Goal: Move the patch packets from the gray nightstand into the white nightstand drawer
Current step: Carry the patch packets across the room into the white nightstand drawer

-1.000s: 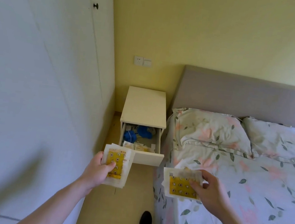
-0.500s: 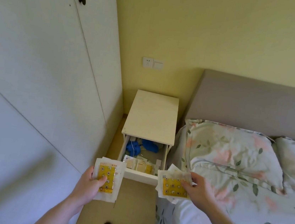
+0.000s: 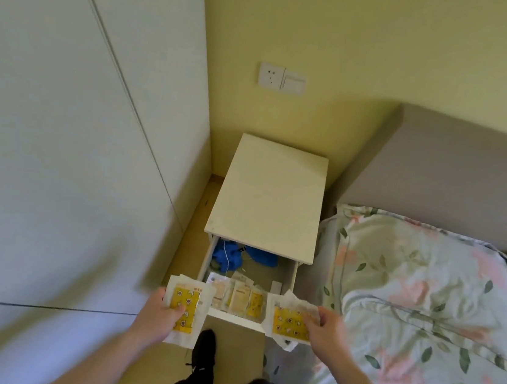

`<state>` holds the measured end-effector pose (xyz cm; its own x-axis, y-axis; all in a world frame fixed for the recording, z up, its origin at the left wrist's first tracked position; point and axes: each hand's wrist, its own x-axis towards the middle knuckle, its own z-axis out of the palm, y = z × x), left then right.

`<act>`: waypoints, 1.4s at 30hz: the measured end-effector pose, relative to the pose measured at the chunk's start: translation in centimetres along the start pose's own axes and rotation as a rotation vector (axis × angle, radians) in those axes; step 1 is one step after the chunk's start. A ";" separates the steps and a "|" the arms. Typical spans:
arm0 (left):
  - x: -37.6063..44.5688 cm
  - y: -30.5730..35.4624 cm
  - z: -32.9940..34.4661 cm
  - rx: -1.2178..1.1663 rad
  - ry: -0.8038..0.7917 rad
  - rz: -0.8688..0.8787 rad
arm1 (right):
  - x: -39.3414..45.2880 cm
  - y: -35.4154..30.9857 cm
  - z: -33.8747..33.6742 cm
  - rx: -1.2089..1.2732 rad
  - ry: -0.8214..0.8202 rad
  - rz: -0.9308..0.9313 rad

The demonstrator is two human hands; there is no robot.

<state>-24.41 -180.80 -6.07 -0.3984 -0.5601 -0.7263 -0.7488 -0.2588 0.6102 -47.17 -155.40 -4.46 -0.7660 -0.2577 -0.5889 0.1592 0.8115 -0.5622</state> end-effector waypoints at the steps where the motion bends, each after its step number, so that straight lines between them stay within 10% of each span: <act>1: 1.4 0.1 0.4 0.002 0.009 -0.020 | 1.4 -0.2 0.7 -0.007 -0.009 0.010; 18: 19.8 -5.9 6.4 0.095 0.001 -0.027 | 27.3 7.5 19.1 -0.229 -0.244 0.075; 42: 23.2 -5.6 9.1 0.056 -0.020 -0.008 | 30.1 9.1 22.1 -0.625 -0.464 -0.154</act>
<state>-34.21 -185.19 -29.21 -0.4020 -0.5425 -0.7376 -0.7804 -0.2184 0.5859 -55.04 -167.37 -40.16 -0.3915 -0.4715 -0.7902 -0.4122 0.8576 -0.3075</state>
